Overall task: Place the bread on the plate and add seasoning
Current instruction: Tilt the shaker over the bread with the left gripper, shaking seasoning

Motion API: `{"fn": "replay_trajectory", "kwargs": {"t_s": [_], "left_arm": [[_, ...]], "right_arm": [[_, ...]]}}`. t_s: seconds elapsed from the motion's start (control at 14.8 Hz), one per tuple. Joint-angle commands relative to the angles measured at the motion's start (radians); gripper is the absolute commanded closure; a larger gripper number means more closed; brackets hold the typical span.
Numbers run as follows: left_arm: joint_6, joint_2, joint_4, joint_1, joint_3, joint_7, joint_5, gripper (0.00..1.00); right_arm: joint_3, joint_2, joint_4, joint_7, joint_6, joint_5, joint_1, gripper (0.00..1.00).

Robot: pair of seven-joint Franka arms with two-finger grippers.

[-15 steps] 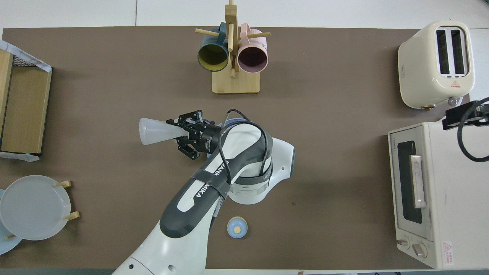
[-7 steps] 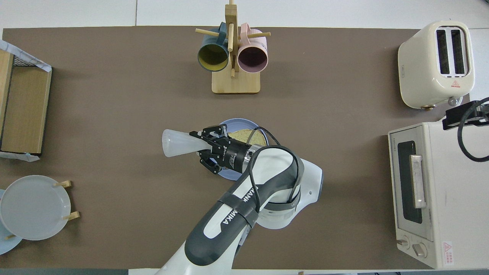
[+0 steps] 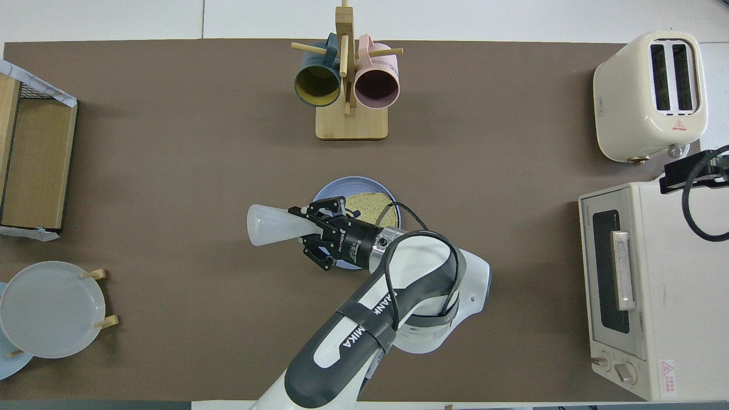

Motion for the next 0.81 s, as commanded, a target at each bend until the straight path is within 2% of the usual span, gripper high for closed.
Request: {"fn": "replay_trajectory", "kwargs": {"t_s": [0.0,0.2,0.34,0.75], "left_arm": [[0.052,0.019,0.025,0.078,0.006,0.003,0.031,0.79],[0.077,0.026,0.025,0.147,0.006,0.003,0.066,0.79],[0.083,0.029,0.025,0.158,0.006,0.003,0.083,0.79],[0.031,0.025,0.022,0.051,0.004,0.003,0.013,0.79]], "right_arm": [[0.004,-0.013,-0.018,-0.025,0.009,0.000,-0.010,0.00],[0.005,-0.013,-0.018,-0.025,0.009,0.000,-0.010,0.00],[0.005,-0.013,-0.018,-0.025,0.009,0.000,-0.010,0.00],[0.005,-0.013,-0.018,-0.025,0.009,0.000,-0.010,0.00]]}}
